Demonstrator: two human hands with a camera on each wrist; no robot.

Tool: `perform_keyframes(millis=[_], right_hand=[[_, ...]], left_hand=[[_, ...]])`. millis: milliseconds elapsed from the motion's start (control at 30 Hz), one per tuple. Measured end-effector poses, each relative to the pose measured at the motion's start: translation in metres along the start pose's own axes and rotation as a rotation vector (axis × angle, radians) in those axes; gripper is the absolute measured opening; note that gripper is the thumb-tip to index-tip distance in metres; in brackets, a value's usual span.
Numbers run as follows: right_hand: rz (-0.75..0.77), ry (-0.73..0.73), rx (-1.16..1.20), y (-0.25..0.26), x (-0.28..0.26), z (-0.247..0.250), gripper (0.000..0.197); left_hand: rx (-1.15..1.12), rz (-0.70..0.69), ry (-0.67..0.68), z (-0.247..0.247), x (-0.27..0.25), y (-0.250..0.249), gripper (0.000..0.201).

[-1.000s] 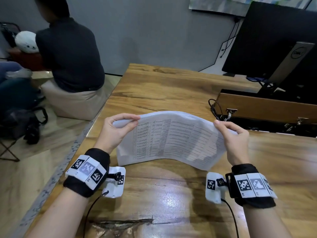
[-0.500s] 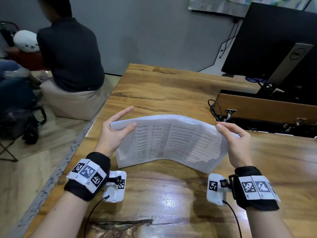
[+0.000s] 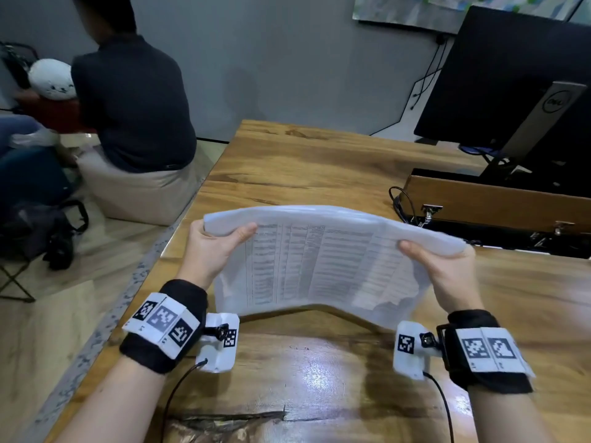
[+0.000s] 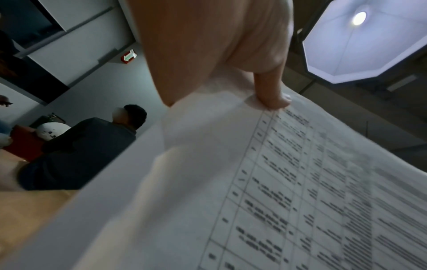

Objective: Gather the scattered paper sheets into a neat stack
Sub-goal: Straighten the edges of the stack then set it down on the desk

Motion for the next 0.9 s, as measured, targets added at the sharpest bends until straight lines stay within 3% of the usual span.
perform_keyframes(millis=[167, 333, 400, 500, 567, 700, 833, 900], right_hand=[[-0.015, 0.036, -0.101, -0.008, -0.002, -0.001, 0.028], [0.015, -0.013, -0.268, -0.005, 0.001, 0.002, 0.025], [0.104, 0.018, -0.500, 0.011, 0.007, -0.006, 0.025], [0.224, 0.142, -1.078, 0.028, 0.012, -0.034, 0.019], [0.226, 0.268, -1.273, 0.025, 0.012, -0.060, 0.029], [0.247, 0.518, -1.274, -0.004, 0.005, -0.114, 0.031], [0.341, 0.541, -1.226, -0.009, 0.006, -0.126, 0.015], [0.390, 0.546, -1.171, 0.001, 0.007, -0.124, 0.009]], left_hand=[[0.009, 0.009, 0.106, 0.002, -0.003, 0.001, 0.033], [0.005, 0.082, 0.136, 0.002, -0.009, 0.018, 0.031], [0.012, 0.076, 0.148, 0.002, -0.008, 0.014, 0.034], [0.017, 0.073, 0.179, 0.000, -0.007, 0.010, 0.038], [0.025, 0.087, 0.210, -0.001, -0.008, 0.010, 0.035], [0.046, 0.136, 0.232, -0.005, -0.012, 0.018, 0.023], [0.030, 0.190, 0.054, -0.004, -0.012, 0.025, 0.029], [-0.002, 0.155, 0.012, -0.005, -0.011, 0.015, 0.019]])
Point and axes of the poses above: each hand's wrist, its own x-axis towards the middle knuckle, its own z-axis out of the back of the hand, y = z × x, the point moved 5 cm from there along x, towards the middle knuckle, and after that the axes turned 14 degrees about x, right-handed, at the moved point
